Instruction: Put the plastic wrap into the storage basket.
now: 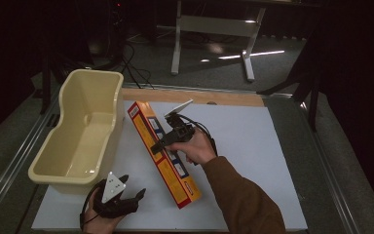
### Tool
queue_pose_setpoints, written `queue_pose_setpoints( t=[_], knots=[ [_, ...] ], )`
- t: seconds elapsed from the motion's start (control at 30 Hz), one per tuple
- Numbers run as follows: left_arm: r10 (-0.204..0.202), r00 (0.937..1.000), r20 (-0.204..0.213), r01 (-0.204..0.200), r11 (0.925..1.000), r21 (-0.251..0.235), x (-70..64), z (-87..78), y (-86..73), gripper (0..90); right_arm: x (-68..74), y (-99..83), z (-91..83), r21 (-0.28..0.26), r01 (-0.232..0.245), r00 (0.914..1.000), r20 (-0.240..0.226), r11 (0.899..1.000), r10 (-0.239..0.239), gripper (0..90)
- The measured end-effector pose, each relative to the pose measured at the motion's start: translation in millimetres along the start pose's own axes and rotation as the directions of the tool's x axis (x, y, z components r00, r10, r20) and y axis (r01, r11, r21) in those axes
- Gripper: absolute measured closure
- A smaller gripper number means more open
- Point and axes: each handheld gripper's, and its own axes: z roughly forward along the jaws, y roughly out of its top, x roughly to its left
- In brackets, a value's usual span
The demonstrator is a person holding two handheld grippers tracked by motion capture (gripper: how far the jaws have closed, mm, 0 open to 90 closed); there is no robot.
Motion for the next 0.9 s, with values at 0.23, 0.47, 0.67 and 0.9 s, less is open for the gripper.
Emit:
queue_pose_setpoints(
  t=[0.23,0.47,0.67,0.9],
  knots=[
    [0.003,1.0000,0.004,-0.003,1.0000,0.001,-0.9,0.5,0.3,27.5,7.1,8.7,-12.1,-0.065,0.004,1.0000,-0.006,0.998,-0.004,39.3],
    [0.001,1.0000,0.004,-0.001,1.0000,-0.004,-0.7,0.1,0.2,27.5,19.6,20.2,-20.5,-0.095,0.014,0.9999,-0.004,0.995,-0.014,39.3],
    [-0.001,1.0000,0.002,0.001,1.0000,-0.008,-0.4,-0.6,0.2,27.4,32.5,30.3,-24.6,-0.109,0.039,0.9992,0.005,0.993,-0.039,39.3],
    [0.000,1.0000,0.005,0.000,1.0000,-0.008,-0.5,-0.6,0.2,27.5,49.8,45.1,-26.2,-0.107,0.070,0.9975,-0.002,0.992,-0.071,39.3]
  ],
)
